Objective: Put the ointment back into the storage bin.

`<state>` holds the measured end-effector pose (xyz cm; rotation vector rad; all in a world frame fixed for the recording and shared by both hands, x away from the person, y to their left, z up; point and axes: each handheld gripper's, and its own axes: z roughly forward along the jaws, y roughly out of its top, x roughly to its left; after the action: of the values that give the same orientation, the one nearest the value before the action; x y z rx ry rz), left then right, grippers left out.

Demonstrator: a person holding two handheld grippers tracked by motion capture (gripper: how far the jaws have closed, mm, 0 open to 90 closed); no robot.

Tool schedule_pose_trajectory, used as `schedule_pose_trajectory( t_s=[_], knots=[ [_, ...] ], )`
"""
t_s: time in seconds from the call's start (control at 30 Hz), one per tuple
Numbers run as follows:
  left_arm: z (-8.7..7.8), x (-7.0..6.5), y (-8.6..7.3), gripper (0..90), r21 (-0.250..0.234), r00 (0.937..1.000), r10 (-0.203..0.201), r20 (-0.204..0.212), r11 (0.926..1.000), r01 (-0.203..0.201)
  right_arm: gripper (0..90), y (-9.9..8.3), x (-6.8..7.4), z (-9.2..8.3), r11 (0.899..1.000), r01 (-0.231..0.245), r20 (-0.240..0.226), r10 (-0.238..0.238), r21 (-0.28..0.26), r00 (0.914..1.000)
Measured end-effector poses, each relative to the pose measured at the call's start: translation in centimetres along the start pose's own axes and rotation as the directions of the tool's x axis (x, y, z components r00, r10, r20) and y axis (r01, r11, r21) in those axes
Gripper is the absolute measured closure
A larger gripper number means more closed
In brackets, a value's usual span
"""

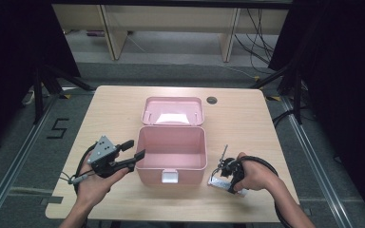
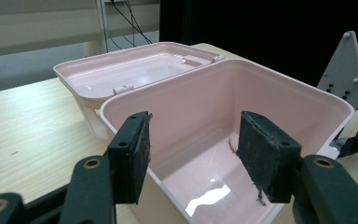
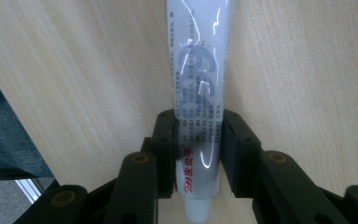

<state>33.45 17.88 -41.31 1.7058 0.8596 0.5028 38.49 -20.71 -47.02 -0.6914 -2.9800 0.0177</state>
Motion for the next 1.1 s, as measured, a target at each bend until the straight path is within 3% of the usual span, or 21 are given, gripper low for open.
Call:
schedule_pose_trajectory(
  t_s=[0.13, 0.23, 0.33, 0.37, 0.47, 0.57, 0.63, 0.67, 0.7, 0.9, 0.97, 1.0, 1.1],
  knots=[
    [0.0, 0.0, 0.0, 43.4, -0.001, 1.0000, 0.001, 0.001, 1.0000, -0.001, 69.8, -0.2, 0.0, -0.7, 1.000, -0.007, -0.006, 0.006, -0.006, 1.0000],
    [-0.1, 0.0, 0.0, 43.4, -0.001, 1.0000, 0.000, -0.001, 1.0000, 0.000, 69.9, -0.3, -0.2, -1.3, 1.000, 0.024, -0.002, -0.024, -0.017, 0.9997],
    [-0.1, 0.1, 0.0, 43.3, -0.002, 1.0000, -0.002, -0.003, 1.0000, 0.002, 69.9, -0.6, 0.0, -2.1, 1.000, -0.001, 0.001, 0.001, -0.022, 1.0000],
    [-0.1, 0.1, 0.0, 43.4, -0.003, 1.0000, -0.004, -0.004, 1.0000, 0.004, 69.9, -0.7, -0.2, -2.3, 0.999, 0.018, 0.002, -0.018, -0.030, 0.9998],
    [-0.1, 0.1, 0.0, 43.4, -0.008, 1.0000, -0.005, -0.002, 1.0000, 0.005, 69.9, -0.8, -0.3, -2.9, 0.999, 0.017, 0.013, -0.017, -0.038, 0.9998],
    [-0.1, 0.0, 0.1, 43.4, -0.001, 1.0000, -0.002, -0.003, 1.0000, 0.002, 69.9, -0.9, -0.1, -3.5, 1.000, -0.003, 0.005, 0.003, -0.029, 1.0000],
    [-0.1, 0.0, 0.1, 43.4, -0.002, 1.0000, -0.003, -0.003, 1.0000, 0.003, 69.9, -1.0, -0.2, -3.8, 0.999, 0.016, 0.010, -0.016, -0.038, 0.9998],
    [-0.1, 0.0, 0.1, 43.4, -0.002, 1.0000, -0.005, -0.003, 1.0000, 0.005, 69.9, -1.0, -0.1, -4.0, 0.999, 0.005, 0.008, -0.005, -0.037, 1.0000],
    [-0.1, 0.0, 0.1, 43.4, -0.002, 1.0000, -0.004, -0.003, 1.0000, 0.004, 69.9, -1.1, -0.3, -4.1, 0.998, 0.030, 0.009, -0.030, -0.046, 0.9995],
    [0.0, 0.0, 0.1, 43.4, -0.002, 1.0000, -0.006, -0.004, 1.0000, 0.006, 69.9, -1.2, -0.1, -5.2, 0.999, 0.011, 0.018, -0.010, -0.049, 0.9998],
    [0.0, 0.0, 0.1, 43.4, -0.002, 1.0000, -0.006, -0.004, 1.0000, 0.006, 69.9, -1.3, -0.4, -5.5, 0.997, 0.041, 0.020, -0.040, -0.063, 0.9990],
    [0.0, 0.0, 0.1, 43.4, -0.002, 1.0000, -0.006, -0.004, 1.0000, 0.006, 69.9, -1.3, -0.2, -5.7, 0.998, 0.022, 0.021, -0.021, -0.051, 0.9996],
    [0.0, 0.0, 0.1, 43.4, -0.002, 1.0000, -0.006, -0.003, 1.0000, 0.006, 69.9, -1.3, -0.2, -6.1, 0.998, 0.030, 0.029, -0.028, -0.059, 0.9992]
  ],
)
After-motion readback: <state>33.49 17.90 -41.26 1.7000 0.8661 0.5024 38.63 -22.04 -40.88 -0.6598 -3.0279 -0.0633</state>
